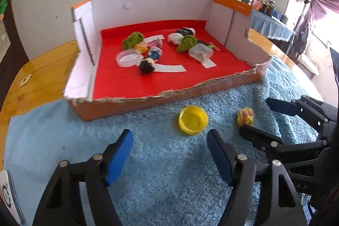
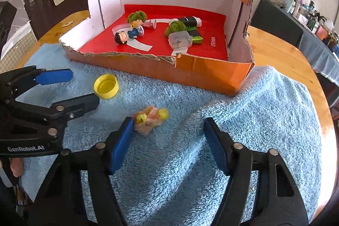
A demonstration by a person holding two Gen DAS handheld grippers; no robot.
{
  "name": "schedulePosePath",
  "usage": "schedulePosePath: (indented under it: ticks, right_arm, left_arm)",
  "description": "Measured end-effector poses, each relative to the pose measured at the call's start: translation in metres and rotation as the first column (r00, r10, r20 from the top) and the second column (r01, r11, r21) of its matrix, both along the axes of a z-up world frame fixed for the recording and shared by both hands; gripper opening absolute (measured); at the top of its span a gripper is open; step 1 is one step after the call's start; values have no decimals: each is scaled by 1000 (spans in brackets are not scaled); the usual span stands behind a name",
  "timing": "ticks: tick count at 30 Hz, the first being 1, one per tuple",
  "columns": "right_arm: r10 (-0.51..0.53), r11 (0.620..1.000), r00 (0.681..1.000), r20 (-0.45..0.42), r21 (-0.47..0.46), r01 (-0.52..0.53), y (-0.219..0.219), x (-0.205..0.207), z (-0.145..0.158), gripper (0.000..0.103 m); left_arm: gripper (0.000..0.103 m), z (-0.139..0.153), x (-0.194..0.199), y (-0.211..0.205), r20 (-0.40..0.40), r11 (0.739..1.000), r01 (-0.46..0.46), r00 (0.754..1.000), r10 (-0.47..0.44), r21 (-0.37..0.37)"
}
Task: Organize objects
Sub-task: 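Grasp the yellow lid with the left tool while the right tool grasps the small doll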
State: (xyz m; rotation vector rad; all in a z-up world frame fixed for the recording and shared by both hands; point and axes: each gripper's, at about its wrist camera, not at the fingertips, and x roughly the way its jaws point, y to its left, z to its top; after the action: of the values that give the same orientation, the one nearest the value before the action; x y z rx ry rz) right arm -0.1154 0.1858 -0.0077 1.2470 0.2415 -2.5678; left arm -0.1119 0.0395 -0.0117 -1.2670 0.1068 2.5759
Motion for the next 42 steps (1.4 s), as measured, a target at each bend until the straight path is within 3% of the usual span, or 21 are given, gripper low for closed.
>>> schedulePosePath:
  ticks: [7, 12, 18, 26, 34, 42]
  right_arm:
    - [-4, 1000, 1000, 3, -23, 4, 6, -6, 1, 53]
    - [8, 1000, 1000, 1, -29, -8, 6, -10, 1, 50]
    - [-5, 999, 1000, -12, -40, 4, 8, -14, 6, 34]
    - [-8, 1000, 1000, -4, -25, 7, 10, -21, 6, 33]
    - [13, 998, 998, -56, -53, -16, 9, -18, 17, 33]
    - [10, 998, 1000, 4, -58, -10, 8, -25, 0, 33]
  left_arm:
    - [68, 0, -8, 15, -16, 997, 33, 999, -34, -63]
    - [61, -6, -13, 16, -1, 997, 53, 999, -53, -51]
    - [42, -4, -14, 14, -8, 999, 48, 999, -49, -17]
    - [41, -5, -13, 15, -17, 998, 53, 998, -53, -24]
    - [41, -5, -13, 14, -15, 999, 48, 999, -48, -15]
    - [41, -5, -13, 13, -19, 999, 50, 999, -50, -16]
